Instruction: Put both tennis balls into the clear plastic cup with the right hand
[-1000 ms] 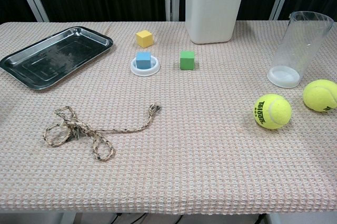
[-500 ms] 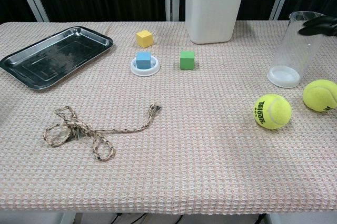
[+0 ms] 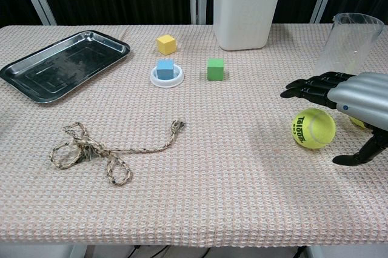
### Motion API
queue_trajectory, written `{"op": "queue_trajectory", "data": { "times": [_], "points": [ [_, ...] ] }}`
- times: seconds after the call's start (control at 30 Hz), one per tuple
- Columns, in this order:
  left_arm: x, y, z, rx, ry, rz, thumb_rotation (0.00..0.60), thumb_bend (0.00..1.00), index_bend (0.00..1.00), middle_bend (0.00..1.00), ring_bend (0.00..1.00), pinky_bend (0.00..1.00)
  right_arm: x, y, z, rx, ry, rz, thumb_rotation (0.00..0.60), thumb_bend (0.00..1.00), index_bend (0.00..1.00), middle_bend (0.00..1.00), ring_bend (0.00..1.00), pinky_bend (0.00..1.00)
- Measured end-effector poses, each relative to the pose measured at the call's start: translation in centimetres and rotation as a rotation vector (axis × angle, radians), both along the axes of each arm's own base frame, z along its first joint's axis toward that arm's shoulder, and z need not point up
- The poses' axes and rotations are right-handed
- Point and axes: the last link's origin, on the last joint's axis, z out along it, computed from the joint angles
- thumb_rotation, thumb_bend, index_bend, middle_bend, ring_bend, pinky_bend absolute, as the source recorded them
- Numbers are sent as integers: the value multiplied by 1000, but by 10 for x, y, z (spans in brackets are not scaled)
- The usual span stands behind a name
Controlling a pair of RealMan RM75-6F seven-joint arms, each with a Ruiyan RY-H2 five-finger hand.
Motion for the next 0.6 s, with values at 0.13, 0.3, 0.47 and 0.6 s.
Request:
{"op": "queue_trajectory", "data": {
  "times": [0.13, 0.3, 0.47, 0.6],
  "points": [
    [-1, 0, 1, 2, -2, 1, 600, 59, 48, 0, 0, 20, -2, -4, -6, 8, 29, -13, 600, 152, 0, 39, 0, 113],
    [0, 0, 2, 4, -2, -3, 600, 58, 49, 0, 0, 20, -2, -6, -13, 21, 54, -21, 600, 186, 76, 132, 81, 290],
    [0, 1, 2, 6, -2, -1, 600, 59, 49, 0, 0, 20, -1, -7, -16, -4, 60, -10, 600, 301, 358, 323, 331, 551],
    [0, 1, 2, 4, 0, 0, 600, 58, 49, 0, 0, 20, -1, -8, -15, -47, 56, 6, 600, 348, 504, 439, 442, 670]
  ]
}}
